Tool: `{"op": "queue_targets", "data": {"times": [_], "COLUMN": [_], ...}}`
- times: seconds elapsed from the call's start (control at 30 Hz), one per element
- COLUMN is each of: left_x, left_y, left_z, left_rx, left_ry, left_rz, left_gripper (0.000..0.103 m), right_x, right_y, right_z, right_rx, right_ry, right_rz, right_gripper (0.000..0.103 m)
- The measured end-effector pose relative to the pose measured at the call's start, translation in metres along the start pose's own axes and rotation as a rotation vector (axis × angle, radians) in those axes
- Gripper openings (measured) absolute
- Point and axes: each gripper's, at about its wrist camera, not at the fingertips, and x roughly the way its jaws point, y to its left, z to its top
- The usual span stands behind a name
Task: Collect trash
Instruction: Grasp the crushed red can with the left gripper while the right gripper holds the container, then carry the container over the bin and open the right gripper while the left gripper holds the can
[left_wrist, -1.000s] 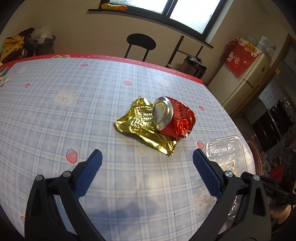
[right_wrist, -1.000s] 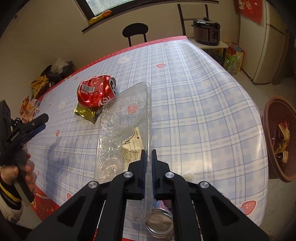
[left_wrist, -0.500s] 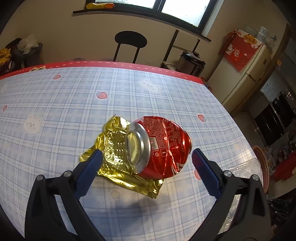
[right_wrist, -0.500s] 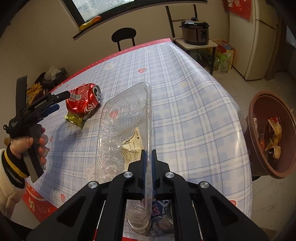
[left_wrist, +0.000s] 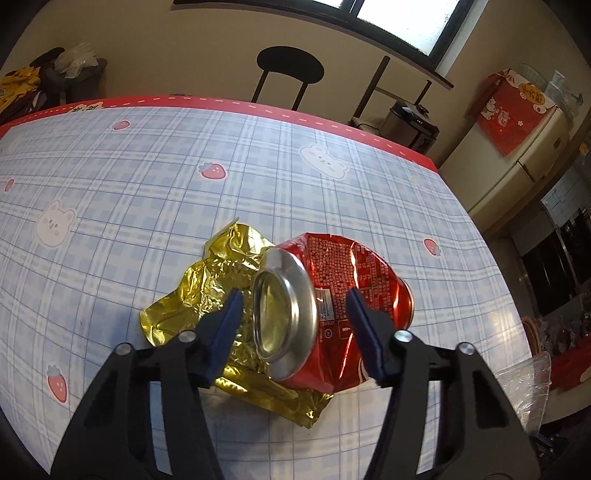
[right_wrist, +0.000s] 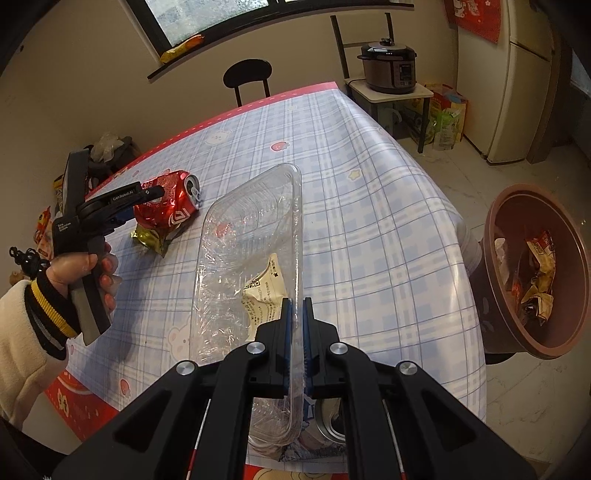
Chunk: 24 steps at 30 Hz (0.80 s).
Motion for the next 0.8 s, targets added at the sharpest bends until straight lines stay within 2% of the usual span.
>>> {"op": "queue_targets", "data": {"times": [0.07,0.17,0.5,0.8], "left_x": [-0.002,-0.013,-0.079,-0.151], "left_y": [0.001,-0.002,0.009,0.026], "left_z": [-0.002,-0.003,-0.018,-0.066], "left_rx": [0.019,0.07,0.089,0.044], "left_ry": [-0.003,-0.016,-0.074,-0.103], "left_rz": [-0.003,0.02,-0.04,-0.039], "left_gripper": [0.033,0.025,0.024,0.024], "right_x": [-0.001,-0.004,-0.012,-0.024], "right_y": [-0.001,-0.001,0.003,0.009], "right_z": [0.0,0.0,0.0,0.0], "right_rx": [0.0,0.002,0.001,0.006], "right_ry": [-0.001,-0.004,-0.033,-0.068], "right_rz": [0.0,0.0,0.02,0.048], "right_gripper": [0.007,0.007,0.007,0.007]}}
